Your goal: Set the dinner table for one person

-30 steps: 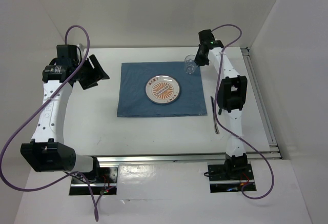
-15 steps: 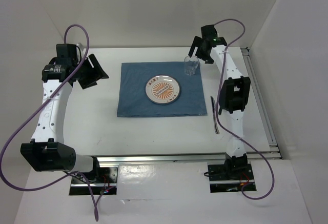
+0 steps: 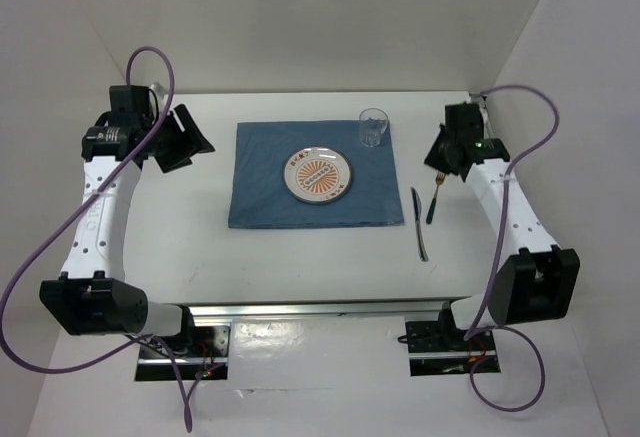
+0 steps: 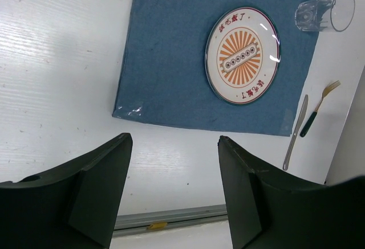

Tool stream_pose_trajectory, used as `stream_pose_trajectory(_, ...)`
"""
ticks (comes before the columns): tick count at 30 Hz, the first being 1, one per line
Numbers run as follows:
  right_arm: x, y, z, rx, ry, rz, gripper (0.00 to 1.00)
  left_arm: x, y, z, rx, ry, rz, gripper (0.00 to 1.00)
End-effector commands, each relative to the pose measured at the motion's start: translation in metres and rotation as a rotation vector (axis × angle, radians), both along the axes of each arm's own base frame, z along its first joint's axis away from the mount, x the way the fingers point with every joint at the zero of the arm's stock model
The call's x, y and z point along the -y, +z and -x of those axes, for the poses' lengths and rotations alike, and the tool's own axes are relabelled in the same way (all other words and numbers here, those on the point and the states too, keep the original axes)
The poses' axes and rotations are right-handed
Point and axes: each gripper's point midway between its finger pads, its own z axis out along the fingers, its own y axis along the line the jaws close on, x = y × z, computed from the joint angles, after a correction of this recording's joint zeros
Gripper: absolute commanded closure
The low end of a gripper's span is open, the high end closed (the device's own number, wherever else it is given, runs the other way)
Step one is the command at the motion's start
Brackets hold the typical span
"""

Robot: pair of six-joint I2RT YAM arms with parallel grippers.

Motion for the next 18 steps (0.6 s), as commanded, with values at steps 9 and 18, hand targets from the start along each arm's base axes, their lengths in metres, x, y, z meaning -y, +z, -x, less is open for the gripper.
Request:
stream_pose_trajectory(9,0.009,-0.165,0.096,-0.454,0.030,-0.039,0.58,0.014,0.011,0.006,0.054,-0.054,0.011,0.25)
stream_pose_trajectory(18,-0.002,-0.201,0.102,-0.504,0.129,-0.048,0.48,0.014,0.015,0.006,0.063,-0.054,0.010,0.25)
